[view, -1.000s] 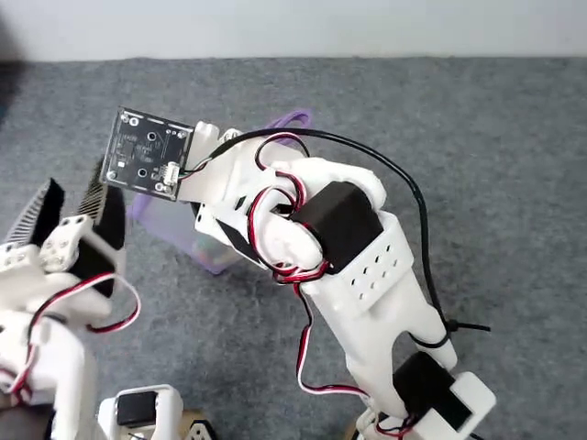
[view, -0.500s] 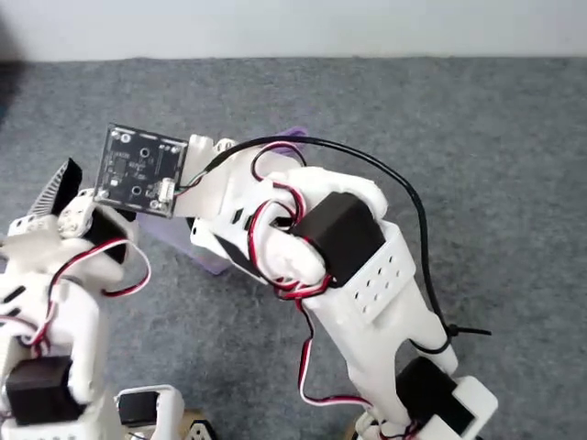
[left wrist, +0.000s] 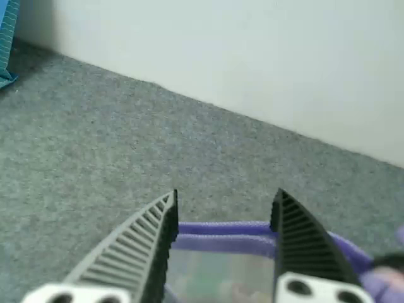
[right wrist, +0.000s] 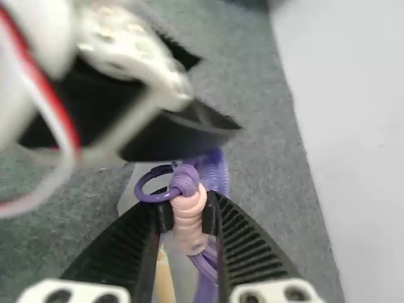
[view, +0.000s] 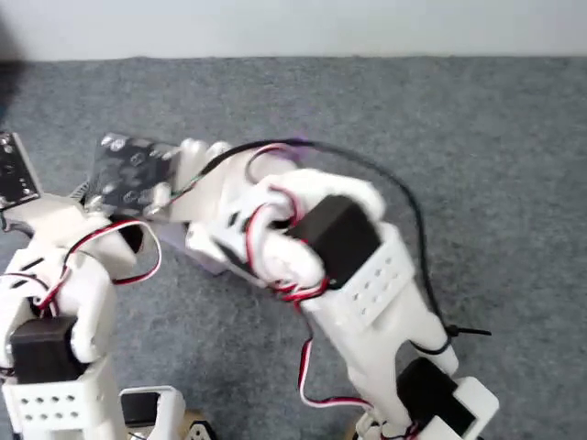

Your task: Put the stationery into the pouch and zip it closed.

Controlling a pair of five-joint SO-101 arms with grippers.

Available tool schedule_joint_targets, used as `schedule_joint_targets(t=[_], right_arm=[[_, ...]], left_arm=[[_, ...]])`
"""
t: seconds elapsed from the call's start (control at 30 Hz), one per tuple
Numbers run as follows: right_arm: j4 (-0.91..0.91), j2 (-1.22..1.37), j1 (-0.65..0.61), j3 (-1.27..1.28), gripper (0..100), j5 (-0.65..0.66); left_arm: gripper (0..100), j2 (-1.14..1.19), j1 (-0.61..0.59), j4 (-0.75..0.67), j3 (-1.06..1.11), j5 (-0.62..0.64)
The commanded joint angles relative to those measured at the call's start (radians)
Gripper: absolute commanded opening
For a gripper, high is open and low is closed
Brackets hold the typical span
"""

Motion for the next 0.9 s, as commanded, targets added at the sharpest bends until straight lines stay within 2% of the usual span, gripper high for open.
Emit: schedule_joint_targets(t=[0.0,0.13,0.37,0.53,0.7,0.87], right_arm=[[-0.058,-0.039,0.047,-0.006,0.8,0.041],[-0.128,-0.031,0.054,-0.006,0.8,0.051],[-0.139,-0.019,0.058,0.0,0.8,0.049],[-0.206,0.016,0.085,0.0,0.8,0.046],[-0.269,0.041,0.094,0.0,0.8,0.046],[-0.257,0.038,0.073,0.0,0.8,0.044]], left_arm=[[23,0.009,-0.014,0.081,-0.039,-0.041],[23,0.008,-0.012,0.157,-0.042,-0.066],[23,-0.023,-0.011,0.232,-0.053,-0.089],[23,-0.13,0.072,0.301,-0.048,-0.13],[23,-0.178,0.103,0.339,-0.048,-0.132],[23,-0.186,0.097,0.345,-0.038,-0.133]])
